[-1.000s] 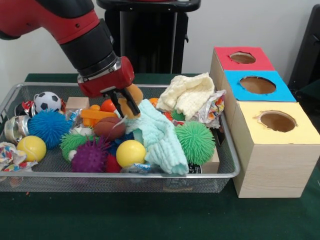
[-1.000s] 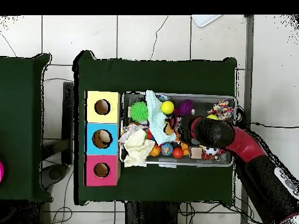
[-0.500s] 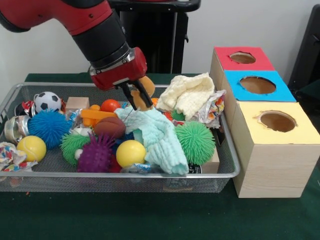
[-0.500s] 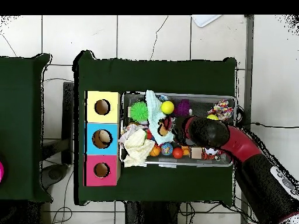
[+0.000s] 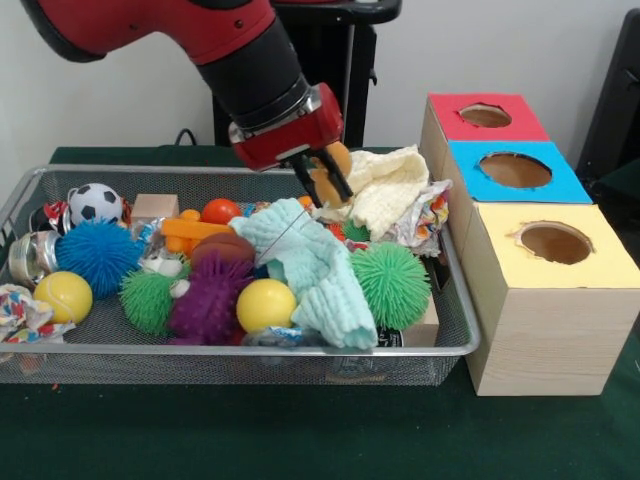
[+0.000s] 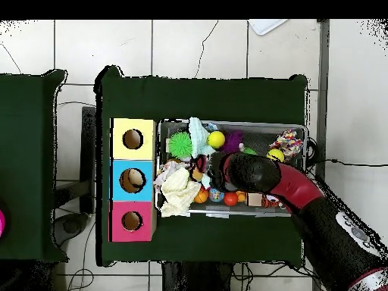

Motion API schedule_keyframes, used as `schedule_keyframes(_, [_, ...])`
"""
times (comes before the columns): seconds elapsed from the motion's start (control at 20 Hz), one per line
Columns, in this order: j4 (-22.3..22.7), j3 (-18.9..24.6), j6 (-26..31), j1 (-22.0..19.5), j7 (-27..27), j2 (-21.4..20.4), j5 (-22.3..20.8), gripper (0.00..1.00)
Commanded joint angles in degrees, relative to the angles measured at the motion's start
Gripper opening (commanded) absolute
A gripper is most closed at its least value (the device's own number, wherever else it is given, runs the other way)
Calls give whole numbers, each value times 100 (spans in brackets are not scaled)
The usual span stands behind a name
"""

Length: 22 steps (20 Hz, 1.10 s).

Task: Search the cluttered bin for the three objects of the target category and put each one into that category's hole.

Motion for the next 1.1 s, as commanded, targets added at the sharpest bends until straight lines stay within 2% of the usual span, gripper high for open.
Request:
schedule_keyframes(0.05, [786, -179, -530, 333, 1340, -184, 322, 0])
schedule_keyframes(0.4, [1287, -271, -990, 536, 1523, -371, 555, 0])
schedule_keyframes(0.6, [1398, -402, -1122, 698, 1604, -470, 738, 0])
schedule_keyframes(0.9, [1639, -437, -1176, 800, 1506, -659, 993, 0])
schedule_keyframes(1.1, [1925, -349, -1122, 812, 1538, -967, 1214, 0])
